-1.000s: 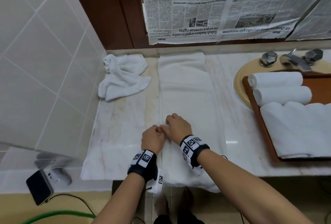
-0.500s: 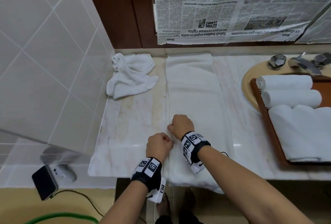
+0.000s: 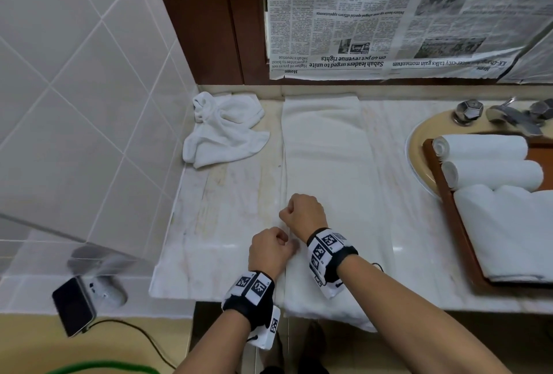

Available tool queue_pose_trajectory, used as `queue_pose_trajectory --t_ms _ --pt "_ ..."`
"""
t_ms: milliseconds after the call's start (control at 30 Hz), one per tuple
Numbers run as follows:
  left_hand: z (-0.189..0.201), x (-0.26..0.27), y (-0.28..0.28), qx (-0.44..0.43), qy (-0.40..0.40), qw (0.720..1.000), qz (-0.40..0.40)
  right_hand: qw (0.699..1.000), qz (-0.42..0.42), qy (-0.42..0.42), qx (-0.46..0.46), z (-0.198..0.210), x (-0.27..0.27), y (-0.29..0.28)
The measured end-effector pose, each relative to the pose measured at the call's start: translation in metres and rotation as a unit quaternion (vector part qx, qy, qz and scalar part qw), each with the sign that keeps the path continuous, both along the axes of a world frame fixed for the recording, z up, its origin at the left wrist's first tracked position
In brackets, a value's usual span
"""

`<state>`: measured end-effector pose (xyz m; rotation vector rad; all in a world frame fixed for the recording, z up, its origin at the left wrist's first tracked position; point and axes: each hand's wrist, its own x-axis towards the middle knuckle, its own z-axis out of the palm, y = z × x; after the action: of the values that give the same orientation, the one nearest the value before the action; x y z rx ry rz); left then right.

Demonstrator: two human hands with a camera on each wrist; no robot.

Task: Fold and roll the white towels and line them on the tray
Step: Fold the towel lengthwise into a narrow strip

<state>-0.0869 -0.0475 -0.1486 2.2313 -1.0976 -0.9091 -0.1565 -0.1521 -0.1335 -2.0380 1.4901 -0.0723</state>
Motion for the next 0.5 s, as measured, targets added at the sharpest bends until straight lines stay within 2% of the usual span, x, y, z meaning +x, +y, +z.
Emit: queue_pose_trajectory --t_ms 100,367,500 --pt "0.002 0.003 -0.002 -0.001 0.014 1.000 -0.004 1.000 -0.002 -0.029 -0.009 -0.001 0.003 0.003" --pt "0.000 0.011 0.002 -0.011 0.032 0.999 -0.005 0.997 0.047 0.057 -0.028 -0.013 0.004 0.006" --pt "0.003 0.014 0.002 0.011 0.041 0.999 0.017 0.999 0.050 0.009 0.012 -0.013 -0.004 0.000"
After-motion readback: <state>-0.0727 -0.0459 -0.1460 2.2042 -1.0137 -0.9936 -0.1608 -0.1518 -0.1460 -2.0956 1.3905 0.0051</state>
